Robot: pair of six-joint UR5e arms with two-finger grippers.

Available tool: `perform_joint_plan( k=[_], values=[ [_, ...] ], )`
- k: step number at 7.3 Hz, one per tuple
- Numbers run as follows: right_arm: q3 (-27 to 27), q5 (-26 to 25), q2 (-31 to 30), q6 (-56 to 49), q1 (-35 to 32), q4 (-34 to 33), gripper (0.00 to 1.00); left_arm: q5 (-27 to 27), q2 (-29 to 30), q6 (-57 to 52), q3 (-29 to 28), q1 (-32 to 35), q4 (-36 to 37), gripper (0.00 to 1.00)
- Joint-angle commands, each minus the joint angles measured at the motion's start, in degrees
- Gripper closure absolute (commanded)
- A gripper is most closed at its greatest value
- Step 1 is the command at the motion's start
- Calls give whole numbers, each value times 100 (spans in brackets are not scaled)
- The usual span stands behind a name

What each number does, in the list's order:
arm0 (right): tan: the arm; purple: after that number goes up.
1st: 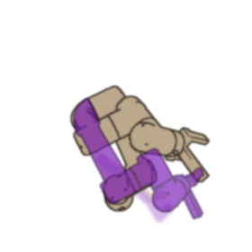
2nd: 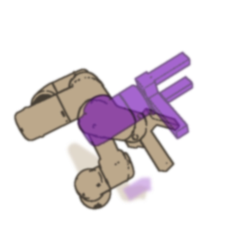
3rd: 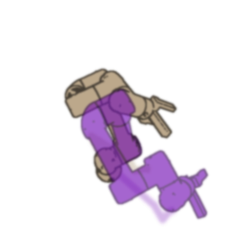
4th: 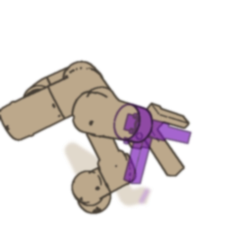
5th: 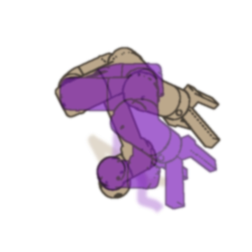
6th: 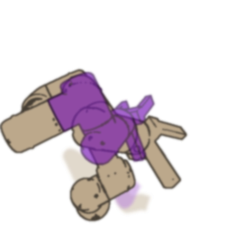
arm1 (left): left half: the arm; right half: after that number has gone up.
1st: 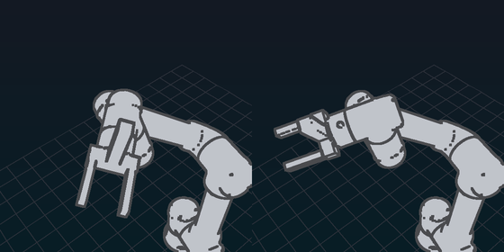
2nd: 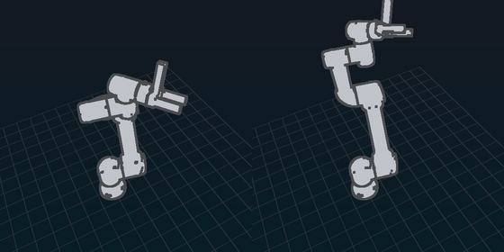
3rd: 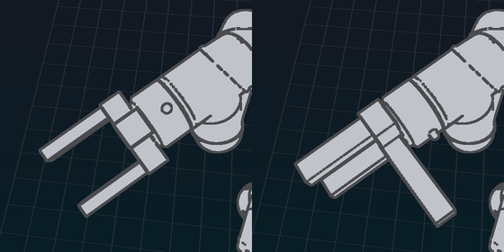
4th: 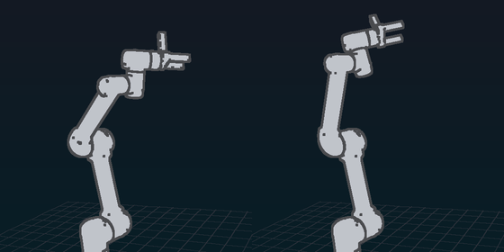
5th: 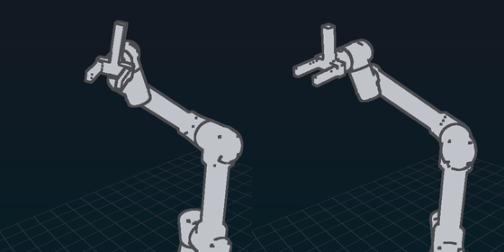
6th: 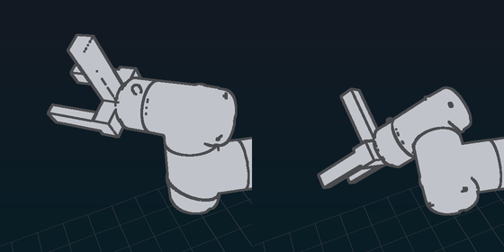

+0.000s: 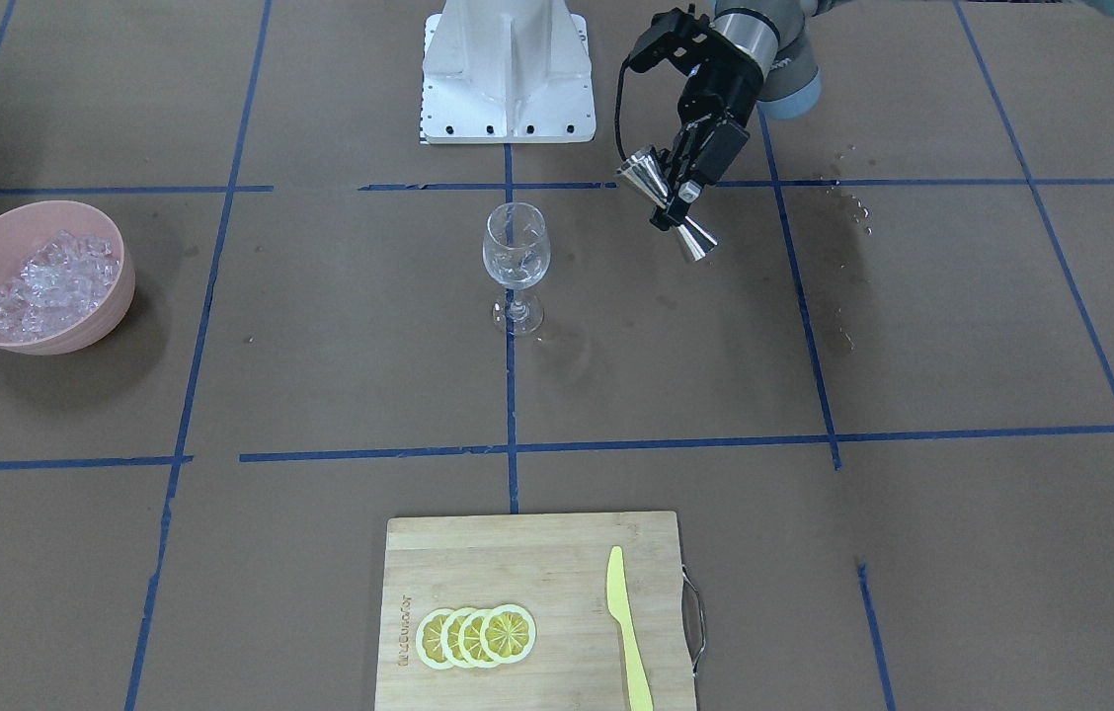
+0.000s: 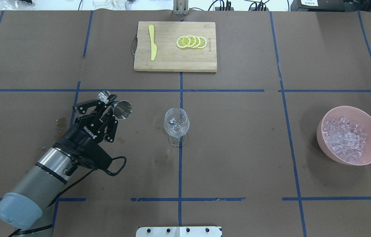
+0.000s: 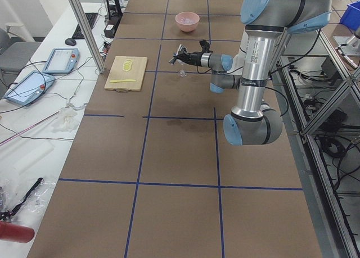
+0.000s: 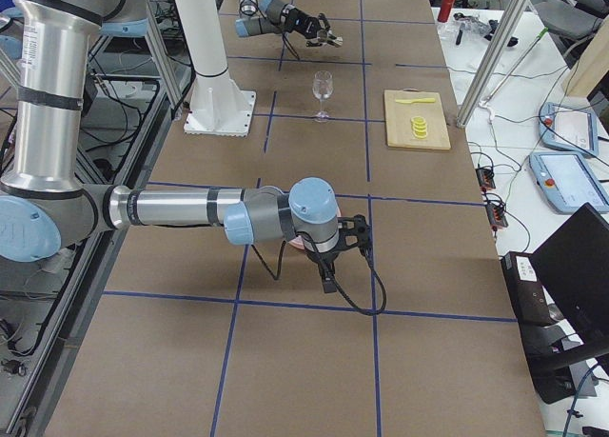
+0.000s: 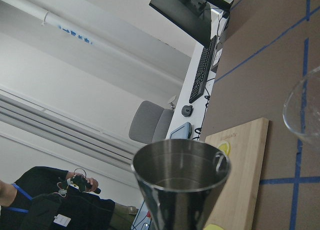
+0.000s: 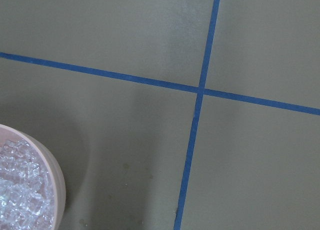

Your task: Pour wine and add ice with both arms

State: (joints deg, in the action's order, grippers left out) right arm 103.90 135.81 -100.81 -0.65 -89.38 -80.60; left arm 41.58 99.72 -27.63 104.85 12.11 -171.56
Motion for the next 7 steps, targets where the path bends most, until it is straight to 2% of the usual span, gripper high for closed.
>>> perform_joint_plan(
  k=[1, 3, 5, 7],
  values=[
    [-1, 7, -9, 3, 0, 0, 0, 455, -942, 1351, 9, 2, -1034, 100],
    [7, 7, -9, 3, 0, 0, 0, 447, -1067, 2661, -79, 2, -994, 100],
    [7, 7, -9, 3, 0, 0, 0, 569, -1654, 4011, -97, 2, -985, 100],
    [25, 16, -35, -6, 0, 9, 0, 624, -2051, 4755, -245, 2, -1002, 100]
  ],
)
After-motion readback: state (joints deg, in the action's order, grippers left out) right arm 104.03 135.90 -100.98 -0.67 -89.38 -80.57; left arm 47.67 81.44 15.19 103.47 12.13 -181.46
